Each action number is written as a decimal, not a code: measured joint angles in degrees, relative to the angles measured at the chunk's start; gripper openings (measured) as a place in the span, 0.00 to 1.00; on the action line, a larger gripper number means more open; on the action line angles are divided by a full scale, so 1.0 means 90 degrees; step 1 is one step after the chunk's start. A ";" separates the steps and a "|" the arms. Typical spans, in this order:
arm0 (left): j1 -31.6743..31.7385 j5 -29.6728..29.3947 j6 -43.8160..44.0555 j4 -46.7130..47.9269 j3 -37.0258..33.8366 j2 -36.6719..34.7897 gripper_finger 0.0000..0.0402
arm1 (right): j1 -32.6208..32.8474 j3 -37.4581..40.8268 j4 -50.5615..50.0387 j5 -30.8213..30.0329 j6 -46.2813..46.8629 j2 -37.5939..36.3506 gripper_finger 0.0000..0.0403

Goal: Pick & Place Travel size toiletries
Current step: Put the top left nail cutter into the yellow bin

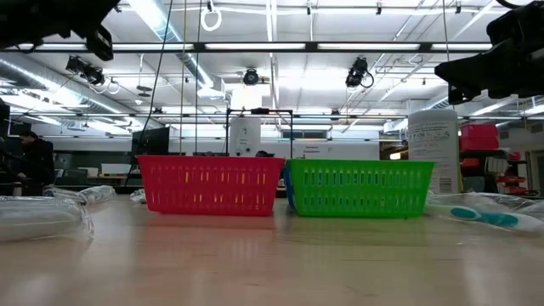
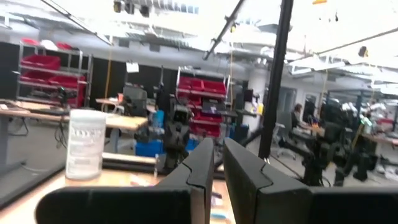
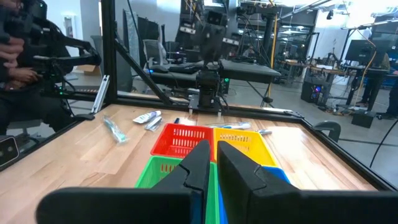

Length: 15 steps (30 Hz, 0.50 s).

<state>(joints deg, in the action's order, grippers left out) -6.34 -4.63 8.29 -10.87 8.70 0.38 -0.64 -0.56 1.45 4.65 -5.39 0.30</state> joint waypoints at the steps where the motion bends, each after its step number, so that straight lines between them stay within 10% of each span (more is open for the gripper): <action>1: 0.0002 -0.0050 -0.0001 -0.0011 0.0082 0.0014 0.11 | 0.0002 0.0000 -0.0002 0.0000 0.0000 0.0000 0.10; 15: 0.0000 -0.0584 -0.0160 -0.0027 0.1330 0.1365 0.11 | 0.0002 0.0000 -0.0002 0.0001 0.0000 0.0000 0.10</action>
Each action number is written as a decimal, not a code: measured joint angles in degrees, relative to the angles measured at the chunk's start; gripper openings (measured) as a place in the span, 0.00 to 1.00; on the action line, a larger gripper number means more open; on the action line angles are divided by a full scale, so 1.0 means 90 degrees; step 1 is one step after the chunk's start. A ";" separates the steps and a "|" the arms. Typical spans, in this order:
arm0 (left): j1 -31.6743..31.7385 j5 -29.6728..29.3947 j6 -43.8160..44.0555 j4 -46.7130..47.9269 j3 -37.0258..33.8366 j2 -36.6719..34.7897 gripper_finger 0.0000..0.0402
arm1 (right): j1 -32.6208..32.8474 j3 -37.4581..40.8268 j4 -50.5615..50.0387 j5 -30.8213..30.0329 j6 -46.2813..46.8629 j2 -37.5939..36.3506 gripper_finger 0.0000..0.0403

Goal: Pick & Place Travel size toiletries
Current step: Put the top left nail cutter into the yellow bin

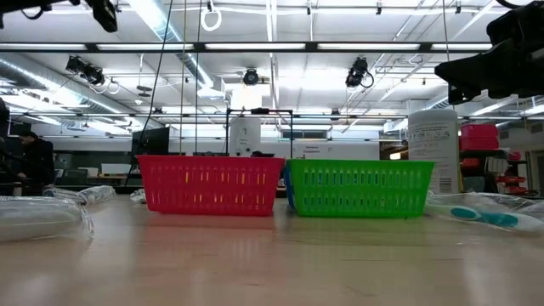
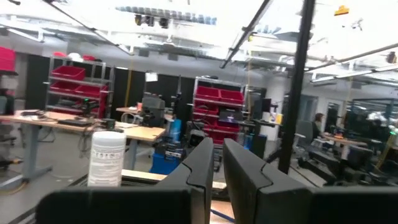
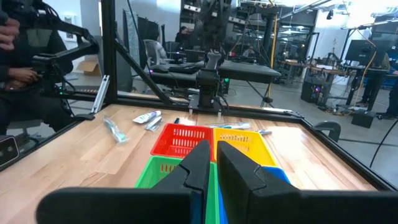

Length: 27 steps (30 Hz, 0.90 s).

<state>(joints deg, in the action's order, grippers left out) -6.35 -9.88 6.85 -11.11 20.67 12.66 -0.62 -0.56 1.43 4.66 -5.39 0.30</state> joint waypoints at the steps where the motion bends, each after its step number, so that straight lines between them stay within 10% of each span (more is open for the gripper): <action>1: 0.0002 -0.0015 -0.0012 0.0000 0.0116 0.0155 0.11 | -0.0002 0.0000 0.0000 0.0000 0.0000 0.0000 0.10; 27: 0.0002 -0.0093 0.0119 0.0014 0.2015 0.3126 0.11 | 0.0000 0.0000 0.0001 0.0000 0.0000 0.0000 0.10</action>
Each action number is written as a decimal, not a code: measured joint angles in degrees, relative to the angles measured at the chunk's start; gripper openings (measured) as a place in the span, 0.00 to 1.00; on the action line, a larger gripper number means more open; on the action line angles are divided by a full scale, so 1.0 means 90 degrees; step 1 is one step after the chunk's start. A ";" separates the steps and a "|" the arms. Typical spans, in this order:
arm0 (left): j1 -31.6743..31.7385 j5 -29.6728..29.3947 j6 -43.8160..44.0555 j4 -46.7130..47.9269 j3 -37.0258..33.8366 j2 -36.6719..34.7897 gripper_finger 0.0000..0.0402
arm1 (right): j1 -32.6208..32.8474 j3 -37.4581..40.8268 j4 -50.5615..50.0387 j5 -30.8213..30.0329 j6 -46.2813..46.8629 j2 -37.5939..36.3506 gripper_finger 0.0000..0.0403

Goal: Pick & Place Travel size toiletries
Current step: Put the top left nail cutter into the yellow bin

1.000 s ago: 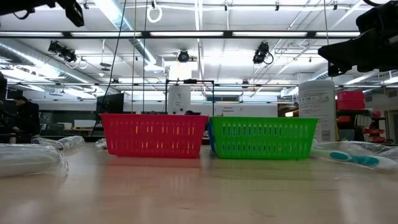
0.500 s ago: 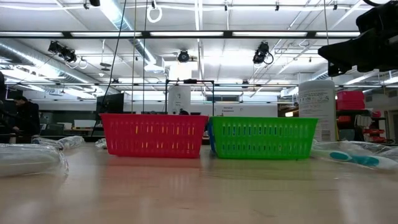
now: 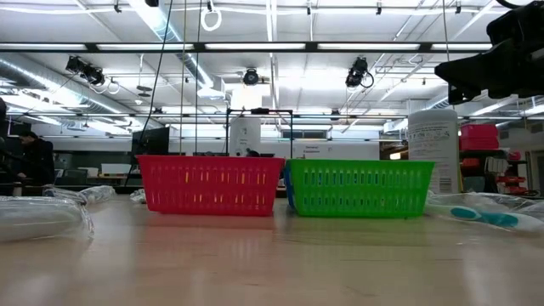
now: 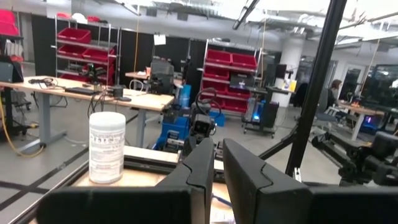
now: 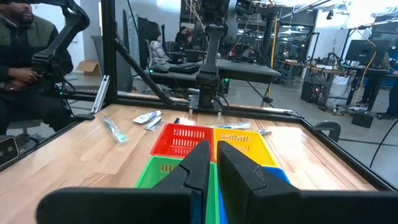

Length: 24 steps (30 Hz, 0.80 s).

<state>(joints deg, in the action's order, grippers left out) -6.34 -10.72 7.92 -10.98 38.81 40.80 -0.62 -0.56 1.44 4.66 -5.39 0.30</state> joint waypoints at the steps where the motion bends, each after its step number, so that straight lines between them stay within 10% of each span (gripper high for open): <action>1: -0.0002 0.0000 0.0003 0.0000 0.0000 0.0030 0.11 | -0.0002 -0.0002 0.0000 -0.0001 0.0000 0.0000 0.10; 24: 0.0073 -0.0051 0.0024 0.0568 -0.0066 0.0065 0.11 | -0.0002 -0.0001 0.0001 -0.0001 0.0000 0.0000 0.10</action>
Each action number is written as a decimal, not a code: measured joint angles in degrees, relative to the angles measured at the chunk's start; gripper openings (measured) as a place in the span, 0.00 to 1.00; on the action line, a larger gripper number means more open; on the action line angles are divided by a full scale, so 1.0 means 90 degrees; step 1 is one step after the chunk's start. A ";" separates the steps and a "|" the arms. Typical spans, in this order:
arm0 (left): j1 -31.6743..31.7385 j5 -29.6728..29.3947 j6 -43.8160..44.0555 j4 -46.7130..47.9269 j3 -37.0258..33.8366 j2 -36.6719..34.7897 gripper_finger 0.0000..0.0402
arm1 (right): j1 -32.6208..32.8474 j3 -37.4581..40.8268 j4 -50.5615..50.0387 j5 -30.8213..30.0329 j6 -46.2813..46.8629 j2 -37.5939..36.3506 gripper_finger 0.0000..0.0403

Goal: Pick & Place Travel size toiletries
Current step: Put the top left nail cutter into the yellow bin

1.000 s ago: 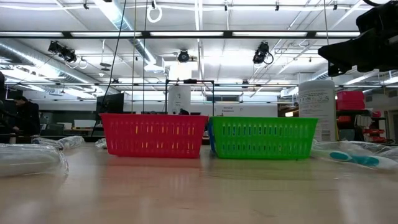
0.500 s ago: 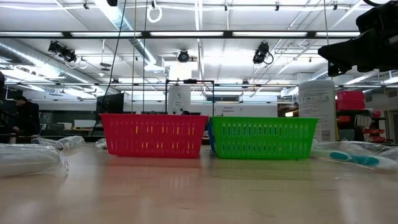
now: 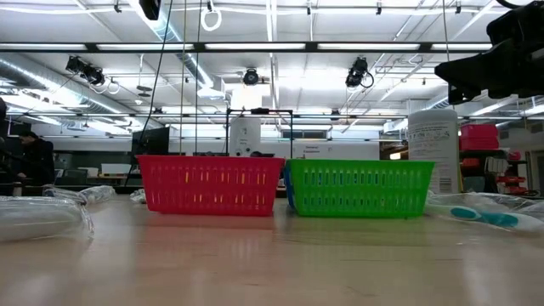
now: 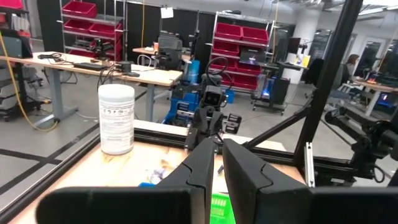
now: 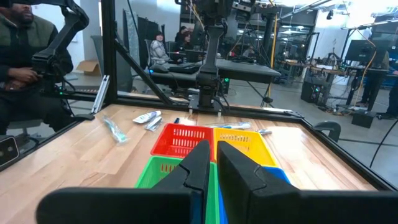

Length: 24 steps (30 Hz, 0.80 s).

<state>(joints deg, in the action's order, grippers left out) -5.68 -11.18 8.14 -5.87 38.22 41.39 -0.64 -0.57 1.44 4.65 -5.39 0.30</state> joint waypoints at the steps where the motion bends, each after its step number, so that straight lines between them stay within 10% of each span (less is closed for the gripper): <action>1: 0.0015 0.0001 -0.0056 -0.0002 0.0000 0.0000 0.11 | 0.0002 0.0000 0.0000 -0.0001 -0.0001 0.0000 0.10; 24: 0.2038 0.0032 -0.0652 0.0493 -0.0005 -0.0002 0.11 | 0.0000 0.0001 0.0001 -0.0001 0.0000 0.0000 0.10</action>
<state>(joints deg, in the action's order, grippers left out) 12.67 -10.90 2.27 -1.43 38.17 41.36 -0.64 -0.56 1.45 4.64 -5.39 0.30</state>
